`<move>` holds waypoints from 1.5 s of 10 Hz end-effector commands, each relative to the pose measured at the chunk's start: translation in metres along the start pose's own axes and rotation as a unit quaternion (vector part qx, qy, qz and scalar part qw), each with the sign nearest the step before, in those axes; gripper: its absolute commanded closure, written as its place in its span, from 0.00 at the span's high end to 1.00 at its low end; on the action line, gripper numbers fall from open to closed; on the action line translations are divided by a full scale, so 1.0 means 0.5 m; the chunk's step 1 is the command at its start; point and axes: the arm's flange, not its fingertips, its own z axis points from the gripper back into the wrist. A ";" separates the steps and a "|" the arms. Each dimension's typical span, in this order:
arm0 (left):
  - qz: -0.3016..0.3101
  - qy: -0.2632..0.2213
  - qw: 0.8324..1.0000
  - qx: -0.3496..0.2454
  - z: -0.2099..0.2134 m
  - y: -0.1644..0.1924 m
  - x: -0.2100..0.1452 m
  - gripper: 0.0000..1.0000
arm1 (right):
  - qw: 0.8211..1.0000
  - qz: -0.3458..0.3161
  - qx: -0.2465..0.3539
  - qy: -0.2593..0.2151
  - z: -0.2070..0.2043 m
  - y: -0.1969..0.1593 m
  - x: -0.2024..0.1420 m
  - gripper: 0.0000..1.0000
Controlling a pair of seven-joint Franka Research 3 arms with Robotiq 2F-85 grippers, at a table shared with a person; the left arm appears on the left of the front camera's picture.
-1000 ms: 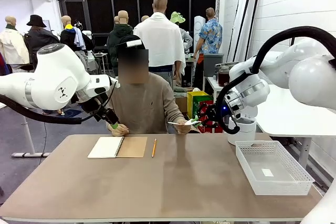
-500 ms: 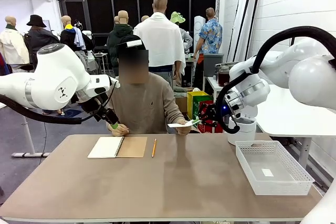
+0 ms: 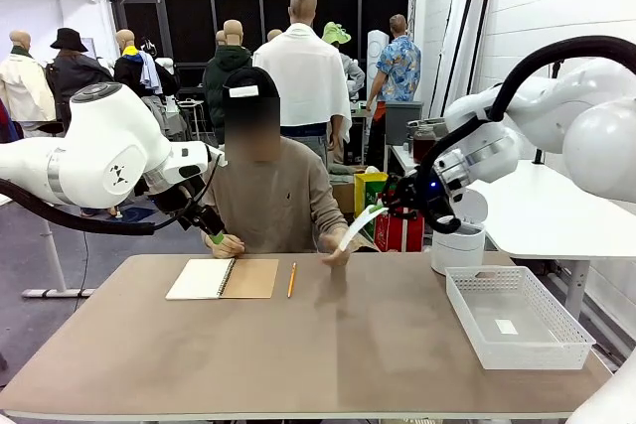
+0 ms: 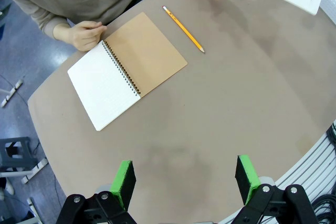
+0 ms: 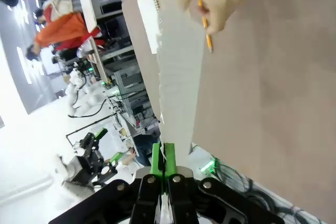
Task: Sort the paper based on its condition.
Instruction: If a person hands you a paper, place it in the Organizing basket , and if it's crumpled, put it in the Trash can.
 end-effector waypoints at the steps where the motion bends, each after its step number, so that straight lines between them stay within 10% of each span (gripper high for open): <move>1: -0.003 0.001 1.000 0.004 0.001 0.003 -0.001 1.00 | 0.998 0.043 -0.028 -0.020 0.064 -0.027 -0.037 0.00; 10: -0.003 0.001 1.000 0.004 0.001 0.003 -0.001 1.00 | 0.931 0.069 -0.325 -0.154 0.224 -0.154 -0.108 0.00; 15: -0.003 0.001 1.000 0.004 0.001 0.003 -0.001 1.00 | 0.945 0.091 -0.291 -0.120 0.253 -0.167 -0.113 0.00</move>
